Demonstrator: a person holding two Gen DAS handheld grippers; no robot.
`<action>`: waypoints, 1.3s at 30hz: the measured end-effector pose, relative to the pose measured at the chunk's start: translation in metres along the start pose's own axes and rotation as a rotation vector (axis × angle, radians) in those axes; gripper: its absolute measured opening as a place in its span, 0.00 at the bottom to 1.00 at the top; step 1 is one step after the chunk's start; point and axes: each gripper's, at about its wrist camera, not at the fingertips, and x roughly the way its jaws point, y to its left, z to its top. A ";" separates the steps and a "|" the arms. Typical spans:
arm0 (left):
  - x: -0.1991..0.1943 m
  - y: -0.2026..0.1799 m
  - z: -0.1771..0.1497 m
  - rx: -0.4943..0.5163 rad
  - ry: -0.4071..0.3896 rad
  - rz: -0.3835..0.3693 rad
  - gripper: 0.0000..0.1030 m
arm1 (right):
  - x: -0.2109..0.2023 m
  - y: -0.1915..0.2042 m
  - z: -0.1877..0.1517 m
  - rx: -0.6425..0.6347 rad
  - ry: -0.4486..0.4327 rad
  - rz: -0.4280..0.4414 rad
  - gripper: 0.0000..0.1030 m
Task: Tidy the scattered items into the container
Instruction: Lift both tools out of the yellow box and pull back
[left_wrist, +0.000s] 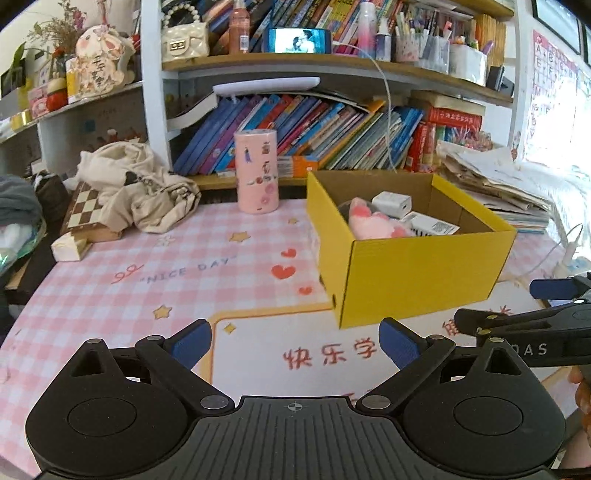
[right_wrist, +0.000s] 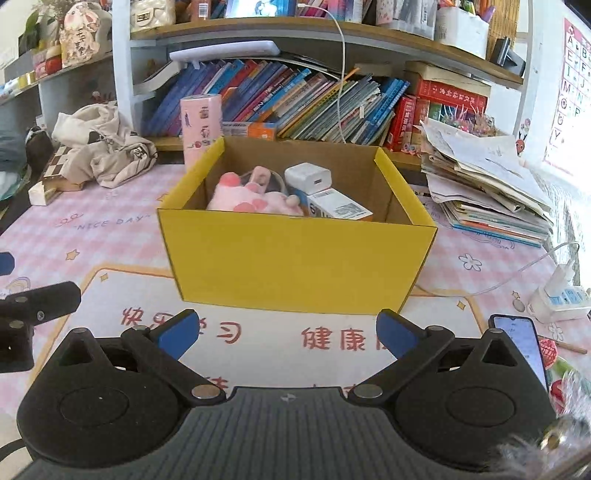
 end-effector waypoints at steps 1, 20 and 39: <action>-0.002 0.002 -0.001 0.000 -0.001 0.004 0.96 | -0.001 0.001 -0.001 0.006 0.001 -0.002 1.00; -0.017 0.033 -0.019 -0.001 0.035 0.048 0.97 | -0.014 0.031 -0.016 0.002 0.034 -0.006 1.00; -0.029 0.046 -0.026 -0.035 0.036 0.044 1.00 | -0.020 0.049 -0.019 -0.017 0.060 0.009 1.00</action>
